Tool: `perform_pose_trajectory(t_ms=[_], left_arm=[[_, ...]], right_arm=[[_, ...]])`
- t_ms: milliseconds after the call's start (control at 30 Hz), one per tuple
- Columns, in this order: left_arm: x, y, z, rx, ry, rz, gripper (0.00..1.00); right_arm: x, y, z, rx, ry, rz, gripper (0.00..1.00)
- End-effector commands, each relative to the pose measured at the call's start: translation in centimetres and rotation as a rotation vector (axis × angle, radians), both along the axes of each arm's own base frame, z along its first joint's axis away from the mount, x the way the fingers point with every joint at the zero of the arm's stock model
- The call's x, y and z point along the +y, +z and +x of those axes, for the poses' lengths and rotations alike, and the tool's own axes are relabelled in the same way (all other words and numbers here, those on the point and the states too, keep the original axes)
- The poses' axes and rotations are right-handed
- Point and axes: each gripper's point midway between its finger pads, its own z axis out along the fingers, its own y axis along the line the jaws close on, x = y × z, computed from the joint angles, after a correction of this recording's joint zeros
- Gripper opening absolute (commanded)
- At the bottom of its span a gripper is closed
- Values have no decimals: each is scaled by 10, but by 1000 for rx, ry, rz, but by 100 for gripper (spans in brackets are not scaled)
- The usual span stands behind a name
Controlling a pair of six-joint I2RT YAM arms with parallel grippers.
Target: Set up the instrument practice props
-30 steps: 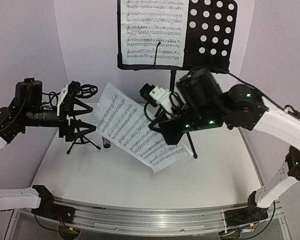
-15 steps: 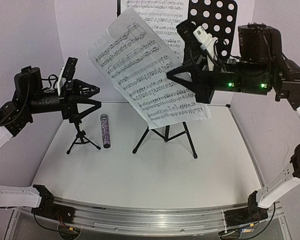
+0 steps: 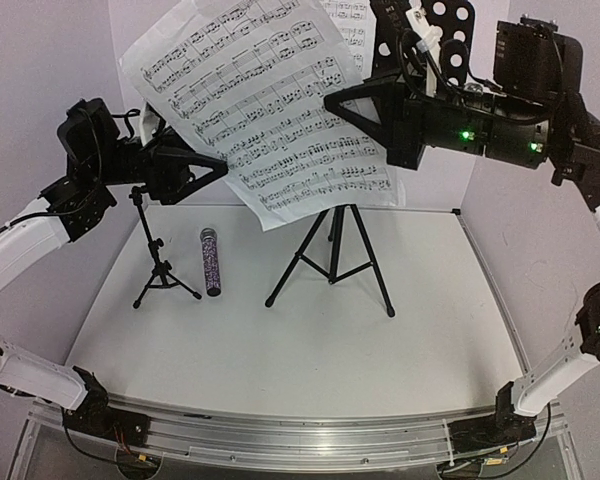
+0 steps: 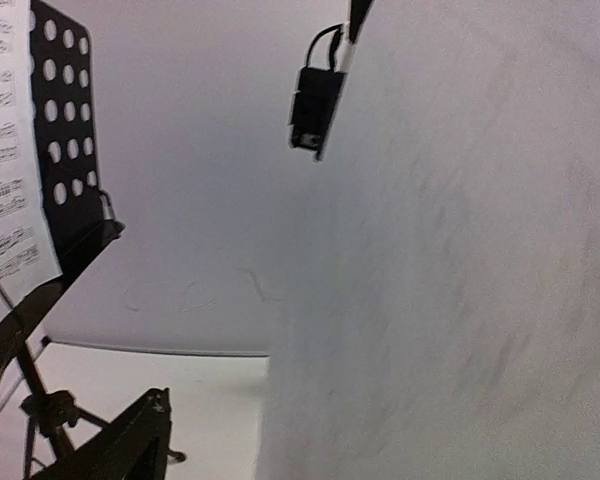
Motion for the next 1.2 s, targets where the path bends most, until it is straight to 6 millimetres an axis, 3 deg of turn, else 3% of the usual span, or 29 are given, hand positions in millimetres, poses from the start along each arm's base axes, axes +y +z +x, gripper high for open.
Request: perform_pose_trajectory(t_ms=[0, 133, 167, 400, 533, 667, 800, 1000, 1167], left_arm=[[4, 42, -27, -68, -84, -79, 64], [4, 72, -14, 9, -20, -139, 8], [3, 77, -10, 41, -3, -146, 1], [-4, 100, 34, 258, 179, -161, 0], [-15, 107, 39, 230, 238, -145, 0], [-30, 124, 47, 165, 292, -149, 0], [-38, 139, 64, 163, 355, -140, 0], [-42, 158, 69, 115, 395, -163, 0], [-42, 161, 75, 87, 428, -175, 0]], right_arm=[[6, 26, 7, -26, -25, 91, 0], [0, 38, 30, 19, -92, 153, 0], [-4, 40, 40, 32, -128, 169, 0], [-27, 37, 122, 78, -385, 220, 0], [-39, 41, 138, 15, -497, 197, 38], [-57, 48, 136, 14, -549, 222, 57], [-85, 40, 134, 15, -636, 195, 88], [-134, 5, 133, -69, -813, -49, 90], [-176, 16, 134, -162, -907, -153, 84]])
